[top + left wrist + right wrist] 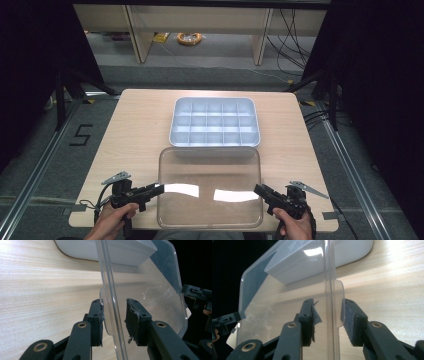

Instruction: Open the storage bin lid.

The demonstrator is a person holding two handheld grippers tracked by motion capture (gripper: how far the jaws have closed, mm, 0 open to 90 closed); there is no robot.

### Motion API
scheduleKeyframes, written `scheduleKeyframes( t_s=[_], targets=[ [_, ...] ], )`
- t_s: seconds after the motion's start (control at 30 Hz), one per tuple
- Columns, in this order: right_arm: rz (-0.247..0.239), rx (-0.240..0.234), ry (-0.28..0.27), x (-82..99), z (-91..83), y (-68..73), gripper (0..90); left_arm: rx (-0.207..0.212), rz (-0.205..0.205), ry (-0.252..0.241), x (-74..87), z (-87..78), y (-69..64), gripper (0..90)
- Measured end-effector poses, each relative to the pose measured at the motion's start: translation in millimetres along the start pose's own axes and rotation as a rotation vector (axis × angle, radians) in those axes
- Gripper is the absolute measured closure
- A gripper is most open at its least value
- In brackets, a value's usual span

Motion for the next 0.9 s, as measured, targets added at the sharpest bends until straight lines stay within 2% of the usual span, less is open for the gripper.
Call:
scheduleKeyframes(
  t_s=[0.03, 0.07, 0.1, 0.13, 0.17, 0.2, 0.23, 0.27, 0.3, 0.33, 0.37, 0.4, 0.5, 0.53, 0.6, 0.63, 0.67, 0.77, 0.8, 0.87, 0.9],
  targets=[
    [0.031, -0.009, 0.01, 1.4, -0.4, 2.1, 63.7, -0.004, -0.007, -0.003, 0.3, 0.6, 0.4, 65.9],
    [0.037, 0.016, 0.017, 2.9, 1.7, -0.2, 63.7, -0.014, 0.017, 0.025, 3.5, 0.3, 4.3, 65.7],
    [0.037, 0.016, 0.017, 2.9, 1.7, -0.2, 63.7, -0.014, 0.017, 0.025, 3.5, 0.3, 4.3, 65.7],
    [-0.029, 0.013, -0.002, 2.1, 4.3, -6.0, 63.7, -0.013, -0.007, 0.008, 3.0, 2.8, 3.2, 65.7],
    [0.035, 0.021, 0.03, 4.7, 2.4, -1.9, 63.6, -0.015, 0.021, 0.036, 5.8, 1.6, 5.7, 65.6],
    [-0.017, 0.024, 0.025, 5.1, 3.2, -7.1, 63.5, -0.016, 0.002, 0.026, 5.3, 3.3, 4.3, 65.4],
    [-0.017, 0.024, 0.025, 5.1, 3.2, -7.1, 63.5, -0.016, 0.0, 0.017, 5.2, 4.5, 4.1, 65.4],
    [-0.003, 0.026, 0.032, 6.2, 3.7, -7.6, 63.4, -0.029, 0.031, 0.038, 7.6, 3.8, 6.9, 65.3],
    [-0.003, 0.026, 0.032, 6.2, 3.7, -7.6, 63.4, -0.029, 0.031, 0.038, 7.6, 3.8, 6.9, 65.2],
    [-0.003, 0.019, 0.028, 6.3, 5.1, -8.3, 63.4, -0.022, 0.005, 0.033, 7.7, 6.1, 5.9, 64.9],
    [-0.003, 0.019, 0.028, 6.3, 5.1, -8.3, 63.4, -0.022, 0.005, 0.033, 7.7, 6.1, 5.9, 64.8],
    [0.023, 0.02, 0.041, 7.3, 4.7, -6.5, 63.4, -0.025, -0.005, 0.039, 8.5, 6.8, 7.1, 64.8],
    [0.04, 0.016, 0.05, 8.5, 5.5, -5.7, 63.4, -0.022, -0.007, 0.04, 8.8, 8.0, 7.7, 64.5],
    [0.021, 0.028, 0.052, 9.2, 6.3, -8.6, 63.3, -0.025, 0.019, 0.069, 10.8, 6.2, 10.5, 64.5],
    [0.053, 0.019, 0.065, 11.1, 7.7, -6.4, 63.3, -0.032, 0.012, 0.079, 11.8, 8.0, 12.5, 64.0],
    [0.026, 0.028, 0.054, 10.1, 8.9, -9.1, 63.1, -0.037, -0.011, 0.063, 11.2, 10.6, 12.0, 63.6],
    [-0.013, 0.034, 0.058, 11.0, 11.1, -12.5, 62.9, -0.04, 0.009, 0.095, 14.4, 10.0, 15.2, 62.9],
    [-0.008, 0.039, 0.059, 11.9, 12.9, -13.4, 61.9, -0.04, 0.011, 0.094, 14.4, 10.9, 15.9, 62.6],
    [0.025, 0.031, 0.076, 13.0, 10.5, -11.1, 61.9, -0.037, 0.009, 0.1, 14.4, 11.3, 16.7, 62.6],
    [0.014, 0.033, 0.072, 12.3, 11.1, -11.9, 62.0, -0.037, -0.006, 0.096, 14.0, 12.4, 16.5, 62.5],
    [-0.011, 0.047, 0.074, 11.9, 12.2, -15.0, 61.9, -0.037, 0.0, 0.107, 14.8, 12.2, 17.5, 62.2]
  ],
)
Point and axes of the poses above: each handheld gripper's, and its own axes: z roughly forward along the jaws, x roughly out of its underside, y roughly to its left, the point moved 9 cm from there along z, roughly forward along the jaws, and after that the axes turned 2 degrees about -z, right-handed, at the moved point
